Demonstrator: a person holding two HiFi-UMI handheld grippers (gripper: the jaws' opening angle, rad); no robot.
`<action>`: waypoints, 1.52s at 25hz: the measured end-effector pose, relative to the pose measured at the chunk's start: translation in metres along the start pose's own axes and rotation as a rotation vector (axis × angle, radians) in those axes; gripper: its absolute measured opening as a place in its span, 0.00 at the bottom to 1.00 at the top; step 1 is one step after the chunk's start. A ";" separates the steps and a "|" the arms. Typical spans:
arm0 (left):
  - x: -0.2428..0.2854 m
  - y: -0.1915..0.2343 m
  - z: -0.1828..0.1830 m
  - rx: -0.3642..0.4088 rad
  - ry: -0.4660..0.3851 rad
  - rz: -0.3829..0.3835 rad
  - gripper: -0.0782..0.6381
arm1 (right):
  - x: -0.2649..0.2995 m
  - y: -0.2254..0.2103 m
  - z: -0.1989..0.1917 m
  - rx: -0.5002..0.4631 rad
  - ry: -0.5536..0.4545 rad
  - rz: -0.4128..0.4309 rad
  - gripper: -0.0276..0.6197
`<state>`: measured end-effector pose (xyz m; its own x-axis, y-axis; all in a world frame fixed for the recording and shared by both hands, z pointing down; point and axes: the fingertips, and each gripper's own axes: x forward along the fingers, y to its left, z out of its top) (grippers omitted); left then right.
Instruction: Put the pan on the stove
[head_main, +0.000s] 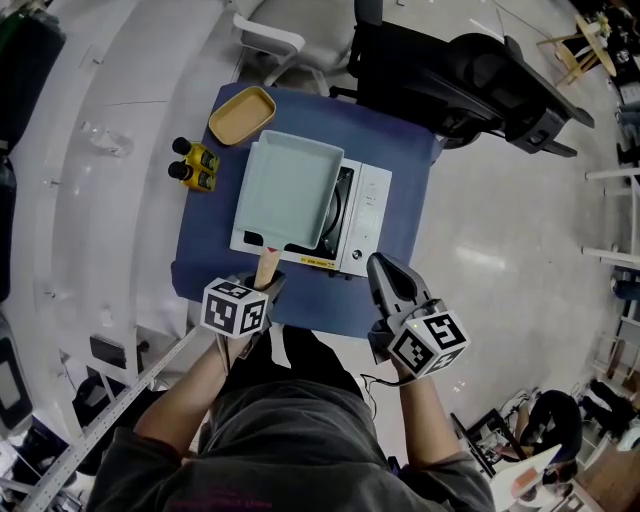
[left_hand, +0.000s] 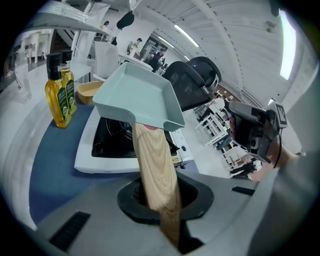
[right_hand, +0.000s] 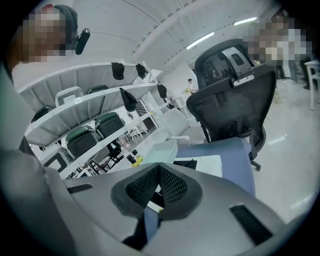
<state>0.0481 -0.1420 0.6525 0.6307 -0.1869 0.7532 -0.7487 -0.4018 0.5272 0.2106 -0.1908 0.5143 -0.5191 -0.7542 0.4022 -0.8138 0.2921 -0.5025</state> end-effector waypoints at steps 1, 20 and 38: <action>0.002 0.001 -0.001 -0.005 0.002 0.000 0.16 | -0.001 -0.001 -0.002 0.002 0.002 -0.001 0.05; 0.022 0.004 -0.013 -0.036 0.046 0.038 0.16 | -0.006 -0.006 -0.016 0.019 0.027 0.004 0.05; 0.030 0.003 -0.019 -0.041 0.076 0.066 0.16 | -0.016 -0.012 -0.022 0.032 0.020 0.000 0.05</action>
<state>0.0612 -0.1312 0.6842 0.5637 -0.1424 0.8136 -0.7966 -0.3540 0.4900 0.2234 -0.1694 0.5307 -0.5248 -0.7421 0.4170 -0.8049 0.2732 -0.5268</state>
